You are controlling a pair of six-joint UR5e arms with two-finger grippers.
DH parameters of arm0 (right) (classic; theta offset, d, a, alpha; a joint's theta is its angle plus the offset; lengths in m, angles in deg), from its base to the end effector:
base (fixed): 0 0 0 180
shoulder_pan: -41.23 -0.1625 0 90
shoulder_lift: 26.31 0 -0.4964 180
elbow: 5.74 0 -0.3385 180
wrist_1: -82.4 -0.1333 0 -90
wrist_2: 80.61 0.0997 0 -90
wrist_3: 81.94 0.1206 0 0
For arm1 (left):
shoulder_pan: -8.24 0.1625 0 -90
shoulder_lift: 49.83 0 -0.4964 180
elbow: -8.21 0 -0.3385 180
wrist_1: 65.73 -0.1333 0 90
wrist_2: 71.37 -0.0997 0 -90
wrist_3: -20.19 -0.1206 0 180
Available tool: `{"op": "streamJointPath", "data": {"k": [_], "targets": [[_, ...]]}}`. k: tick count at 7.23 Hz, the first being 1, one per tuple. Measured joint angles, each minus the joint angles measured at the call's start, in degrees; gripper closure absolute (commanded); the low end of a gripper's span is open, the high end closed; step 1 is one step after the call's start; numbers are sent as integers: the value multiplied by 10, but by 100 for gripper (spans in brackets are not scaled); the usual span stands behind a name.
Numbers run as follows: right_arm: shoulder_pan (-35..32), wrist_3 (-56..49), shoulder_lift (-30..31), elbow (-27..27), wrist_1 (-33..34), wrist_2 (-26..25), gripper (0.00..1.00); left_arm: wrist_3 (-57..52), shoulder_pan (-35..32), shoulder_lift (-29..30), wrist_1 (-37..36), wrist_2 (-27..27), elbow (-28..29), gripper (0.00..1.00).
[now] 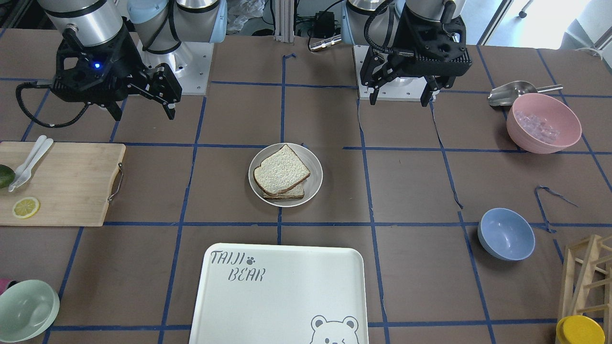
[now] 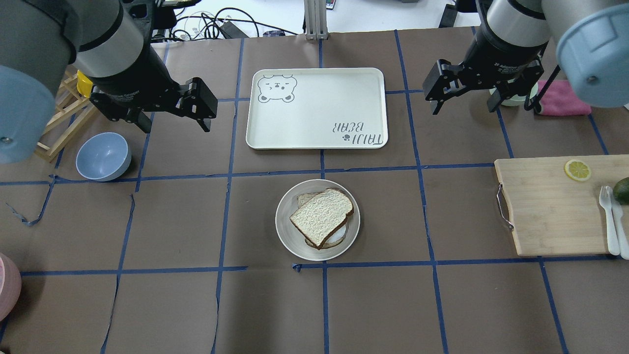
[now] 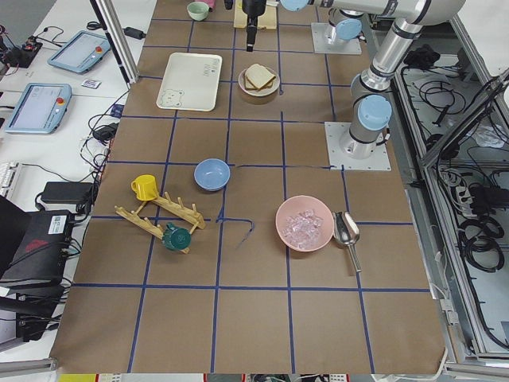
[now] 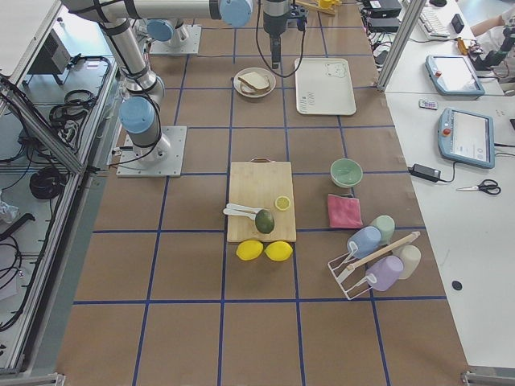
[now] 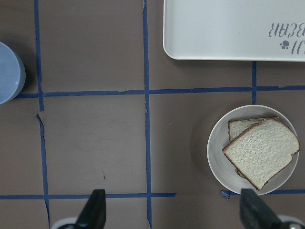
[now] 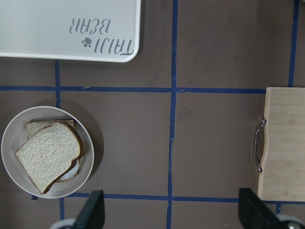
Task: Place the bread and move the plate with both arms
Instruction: 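Move the left gripper toward the white plate's rim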
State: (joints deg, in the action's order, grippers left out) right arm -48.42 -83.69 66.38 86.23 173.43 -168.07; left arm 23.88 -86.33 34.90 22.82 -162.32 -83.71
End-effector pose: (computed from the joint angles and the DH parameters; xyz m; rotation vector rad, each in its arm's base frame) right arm 0.1361 -0.4193 0.5452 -0.0389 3.0972 -0.0486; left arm -0.1629 -0.3900 0.5648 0.0229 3.1282 -0.1326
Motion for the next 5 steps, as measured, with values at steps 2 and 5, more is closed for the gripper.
{"op": "streamJointPath", "data": {"k": [2, 5], "targets": [[-2, 0, 8, 2, -8, 0, 0, 0, 0, 0, 0, 0, 0, 0], [-3, 1, 22, 16, -9, 1, 0, 0, 0, 0, 0, 0, 0, 0]]}}
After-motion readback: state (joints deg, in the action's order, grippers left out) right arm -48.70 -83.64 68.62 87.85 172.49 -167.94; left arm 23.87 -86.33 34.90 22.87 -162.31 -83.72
